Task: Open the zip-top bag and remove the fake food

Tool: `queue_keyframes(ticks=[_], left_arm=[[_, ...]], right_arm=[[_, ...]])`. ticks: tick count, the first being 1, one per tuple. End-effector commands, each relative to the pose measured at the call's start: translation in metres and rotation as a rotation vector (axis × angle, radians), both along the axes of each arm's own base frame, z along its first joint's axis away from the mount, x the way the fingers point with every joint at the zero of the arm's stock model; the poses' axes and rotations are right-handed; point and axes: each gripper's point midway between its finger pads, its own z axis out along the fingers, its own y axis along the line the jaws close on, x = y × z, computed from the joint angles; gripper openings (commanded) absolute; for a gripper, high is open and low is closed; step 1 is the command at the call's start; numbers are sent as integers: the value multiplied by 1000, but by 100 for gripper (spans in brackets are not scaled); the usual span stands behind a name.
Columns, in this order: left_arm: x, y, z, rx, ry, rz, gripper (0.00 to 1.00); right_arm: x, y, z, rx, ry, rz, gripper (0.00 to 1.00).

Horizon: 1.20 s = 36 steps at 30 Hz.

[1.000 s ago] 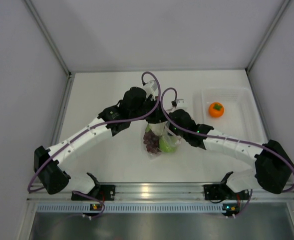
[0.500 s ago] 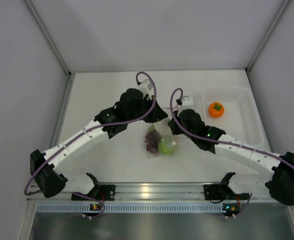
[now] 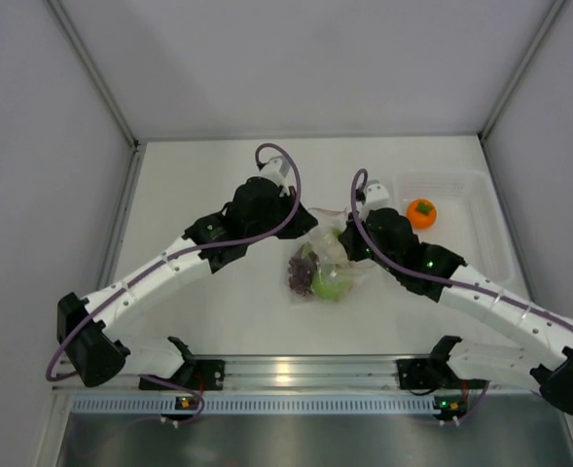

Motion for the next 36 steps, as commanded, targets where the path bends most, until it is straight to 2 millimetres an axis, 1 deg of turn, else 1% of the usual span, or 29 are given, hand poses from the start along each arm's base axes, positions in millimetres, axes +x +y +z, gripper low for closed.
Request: queue_keyframes(ticks=[1,3,4,7,8,10,13,14,15,17,18,20,21,22,23,24,25,26,27,28,29,31,33,36], left_arm=[[8,9,30,-58,-87,62,0],[9,11,28,-52,-89,72,0],[10,11,27,-49,-88,76,0],[10,11,24,-45,-84,78,0],[11,11,24,-44,-85,81,0],[12,12,21,-36,-84,92,0],[15,17,18,-23,-89,116,0],[16,18,16,-18,-88,122,0],[16,18,15,-14,-90,124,0],[16,14,12,-12,-80,108,0],[15,11,11,-13,-74,92,0],[9,0,13,-33,-54,37,0],[7,-3,14,-42,-49,20,0],[3,-7,16,-51,-41,-11,0],[4,-9,19,-57,-43,-12,0],[-2,-14,21,-69,-37,-46,0],[-5,-16,24,-76,-39,-65,0],[-8,-19,27,-79,-44,-85,0],[-12,-22,31,-86,-50,-103,0],[-14,-24,34,-89,-57,-117,0],[-17,-26,37,-91,-64,-138,0],[-22,-31,39,-89,-75,-166,0],[-25,-34,38,-76,-86,-193,0],[-19,-30,29,-44,-96,-162,0]], right_arm=[[-4,-7,49,37,-99,3,0],[-7,-10,53,44,-106,7,0],[-10,-13,58,53,-117,14,0],[-18,-9,73,89,-144,71,0],[-24,-2,76,106,-145,121,0],[-27,-1,83,117,-160,147,0],[-33,8,93,131,-169,216,0],[-39,15,98,152,-173,269,0],[-42,18,105,166,-181,294,0],[-48,27,110,185,-175,351,0],[-48,30,118,199,-186,363,0],[-45,36,118,196,-178,369,0],[-41,36,122,191,-180,359,0],[-36,40,117,173,-166,346,0],[-28,37,115,155,-164,304,0],[-22,36,116,152,-159,272,0],[-15,39,109,133,-140,250,0],[-9,38,106,121,-136,220,0],[-5,40,108,121,-133,205,0],[0,43,101,105,-113,194,0],[2,46,97,102,-102,189,0],[6,54,99,120,-94,189,0],[5,59,106,143,-98,207,0],[1,53,124,181,-138,194,0]])
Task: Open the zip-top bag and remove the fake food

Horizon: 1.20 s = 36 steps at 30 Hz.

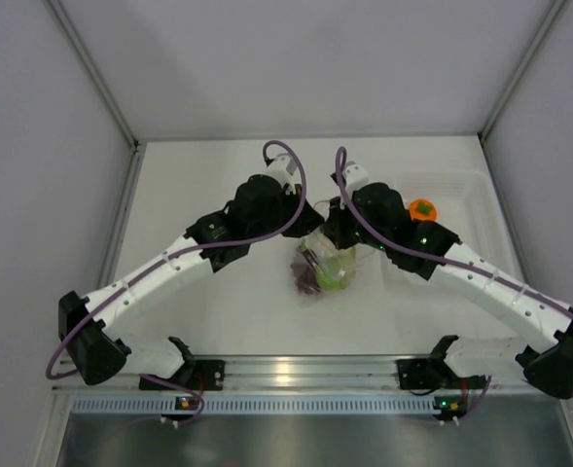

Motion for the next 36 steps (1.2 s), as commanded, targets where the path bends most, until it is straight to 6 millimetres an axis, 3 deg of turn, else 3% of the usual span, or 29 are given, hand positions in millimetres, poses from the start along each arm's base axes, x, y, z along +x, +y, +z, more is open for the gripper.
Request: queue_keyframes(ticks=[1,4,8,12,14,24,29,36], left_arm=[[-10,-13,7,-18,-35,-71,0],[1,-1,-2,23,-41,18,0],[10,14,-11,53,-44,114,0],[12,17,-11,56,-48,130,0],[12,16,-12,54,-43,129,0],[12,17,-19,51,-17,152,0],[12,17,-19,49,-16,151,0],[12,17,-23,56,-8,154,0]], right_arm=[[4,10,87,211,-161,-10,0],[1,-2,94,206,-175,-37,0],[2,-32,87,163,-190,-154,0],[-2,-64,91,147,-218,-252,0],[-4,-69,94,147,-227,-255,0],[-28,-32,135,299,-273,1,0],[-53,-6,152,384,-276,197,0],[-51,-16,161,399,-307,151,0]])
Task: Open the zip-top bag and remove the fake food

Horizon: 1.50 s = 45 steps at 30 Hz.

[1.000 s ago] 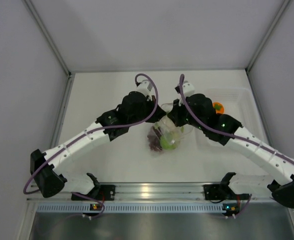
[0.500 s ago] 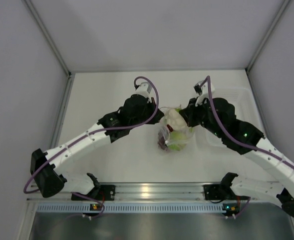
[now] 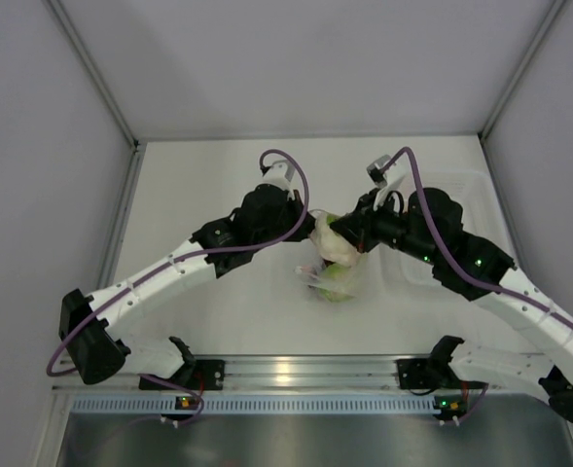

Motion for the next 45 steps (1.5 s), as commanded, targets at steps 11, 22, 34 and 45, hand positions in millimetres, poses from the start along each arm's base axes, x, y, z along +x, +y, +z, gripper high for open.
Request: queue_keyframes(ticks=[11,22,34,45], left_arm=[[5,11,-6,3,3,65,0],[8,11,-14,16,17,91,0],[13,25,-23,32,23,142,0],[11,40,-17,10,15,154,0]], right_arm=[[1,-45,109,317,-279,-182,0],[3,-52,134,454,-301,-226,0],[37,-104,149,327,-308,-560,0],[66,-181,124,78,-313,-889,0]])
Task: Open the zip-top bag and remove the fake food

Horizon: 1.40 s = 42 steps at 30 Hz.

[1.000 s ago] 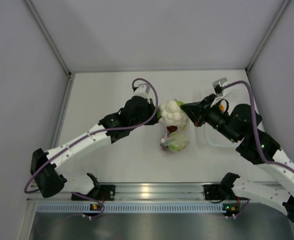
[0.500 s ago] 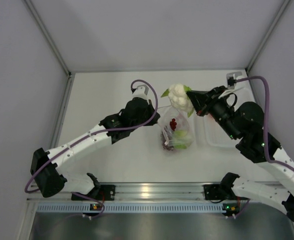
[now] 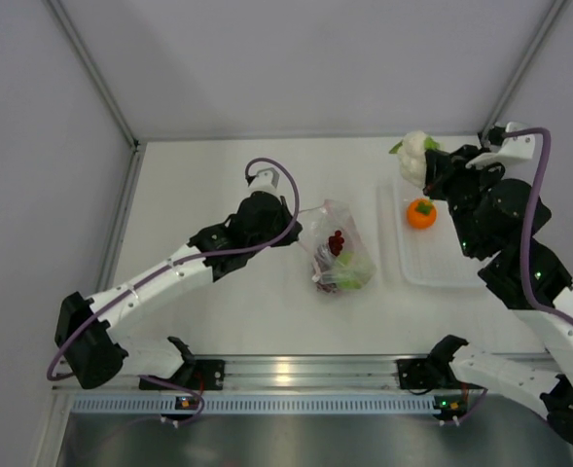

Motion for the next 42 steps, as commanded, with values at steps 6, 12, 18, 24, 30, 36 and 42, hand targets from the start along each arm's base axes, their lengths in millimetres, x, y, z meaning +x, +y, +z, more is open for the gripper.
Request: queue_keyframes(ticks=[6,12,18,24,30,36,42], left_arm=[[-4,14,31,-58,-61,14,0],[-8,11,31,-68,-53,-12,0],[-12,11,25,-67,-36,-23,0],[-18,8,30,-94,-31,-53,0],[-23,11,42,-115,-55,-66,0],[-23,20,55,-90,-88,-57,0],[-23,24,79,-92,-133,-54,0]], right_arm=[[44,-70,-56,-124,210,-235,0],[75,-124,-117,-116,375,-391,0],[94,-163,-159,-97,448,-529,0],[117,-191,-193,-66,504,-597,0],[138,-201,-235,-72,603,-614,2],[140,-191,-260,-81,675,-585,57],[130,-165,-230,-25,608,-472,70]])
